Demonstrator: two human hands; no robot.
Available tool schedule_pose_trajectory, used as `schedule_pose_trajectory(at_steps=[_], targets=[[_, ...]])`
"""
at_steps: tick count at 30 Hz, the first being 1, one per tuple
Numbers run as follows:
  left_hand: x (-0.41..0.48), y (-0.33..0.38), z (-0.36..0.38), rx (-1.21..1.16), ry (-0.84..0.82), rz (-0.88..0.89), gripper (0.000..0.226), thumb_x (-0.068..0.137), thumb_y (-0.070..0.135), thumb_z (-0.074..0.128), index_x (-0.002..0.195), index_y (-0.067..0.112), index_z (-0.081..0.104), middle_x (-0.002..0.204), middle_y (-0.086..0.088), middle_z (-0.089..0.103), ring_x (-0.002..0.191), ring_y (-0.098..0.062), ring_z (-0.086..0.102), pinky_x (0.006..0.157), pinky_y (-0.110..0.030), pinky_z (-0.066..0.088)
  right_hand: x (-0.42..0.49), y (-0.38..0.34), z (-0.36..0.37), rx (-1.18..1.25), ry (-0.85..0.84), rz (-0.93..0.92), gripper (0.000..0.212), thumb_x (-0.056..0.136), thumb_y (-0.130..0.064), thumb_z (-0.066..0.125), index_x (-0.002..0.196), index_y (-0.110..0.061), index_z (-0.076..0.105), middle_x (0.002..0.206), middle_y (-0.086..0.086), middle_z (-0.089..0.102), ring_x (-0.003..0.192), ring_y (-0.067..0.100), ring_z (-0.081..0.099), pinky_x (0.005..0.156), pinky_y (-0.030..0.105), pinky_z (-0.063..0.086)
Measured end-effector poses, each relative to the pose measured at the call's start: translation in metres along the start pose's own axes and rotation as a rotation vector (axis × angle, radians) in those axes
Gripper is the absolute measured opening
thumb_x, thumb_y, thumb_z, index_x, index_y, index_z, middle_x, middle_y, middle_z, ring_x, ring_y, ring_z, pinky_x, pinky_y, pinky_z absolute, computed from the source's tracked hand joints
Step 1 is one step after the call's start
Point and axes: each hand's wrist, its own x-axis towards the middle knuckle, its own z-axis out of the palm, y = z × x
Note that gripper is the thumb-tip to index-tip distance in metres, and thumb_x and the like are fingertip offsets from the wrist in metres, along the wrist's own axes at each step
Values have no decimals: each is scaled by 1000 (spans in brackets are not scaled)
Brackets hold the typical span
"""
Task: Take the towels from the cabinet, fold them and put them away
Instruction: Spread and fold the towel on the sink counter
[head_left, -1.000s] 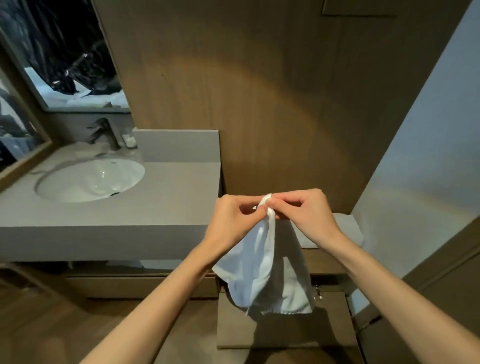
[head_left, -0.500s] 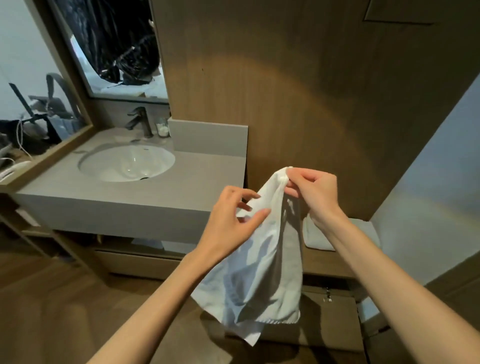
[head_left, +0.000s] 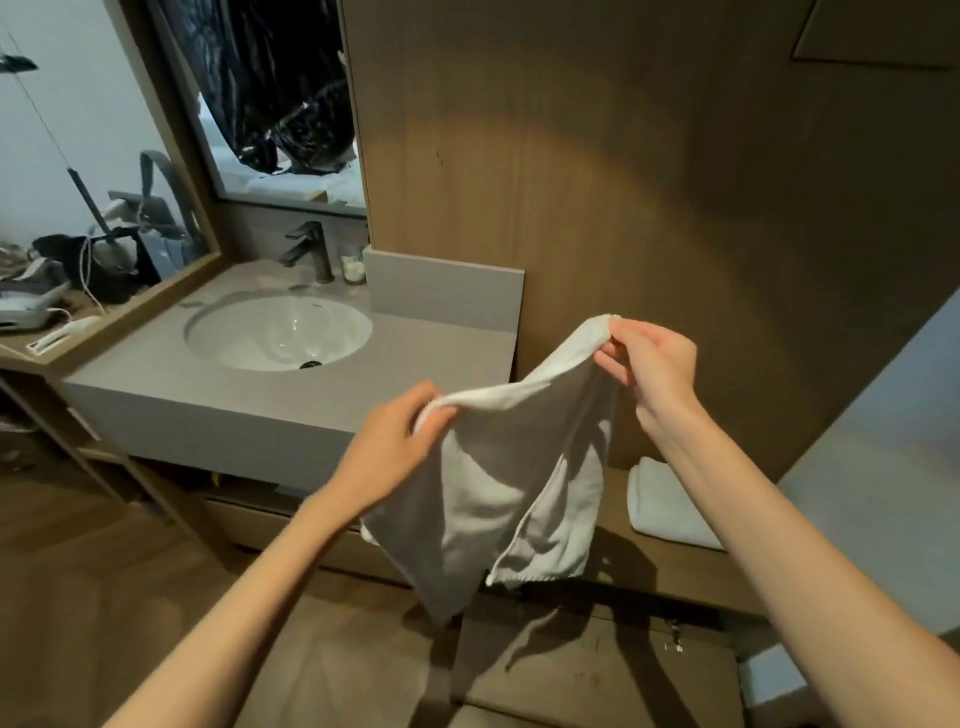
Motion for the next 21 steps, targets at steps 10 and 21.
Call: schedule_pose_trajectory(at_steps=[10, 21], targets=[[102, 46, -2, 231, -252, 237, 47, 87, 63, 41, 88, 21, 63, 76, 3, 64, 74, -17, 58, 73, -43, 49, 34, 28, -5, -676, -701, -247, 50, 85, -31, 72, 132, -30, 54, 135, -16, 50, 124, 0, 45, 100, 25, 38], [137, 36, 0, -25, 176, 195, 55, 75, 60, 65, 125, 39, 54, 126, 2, 47, 122, -12, 39, 106, -29, 29, 48, 17, 11, -583, -597, -553, 20, 90, -32, 62, 93, -12, 62, 86, 8, 63, 77, 22, 59, 70, 44, 49]])
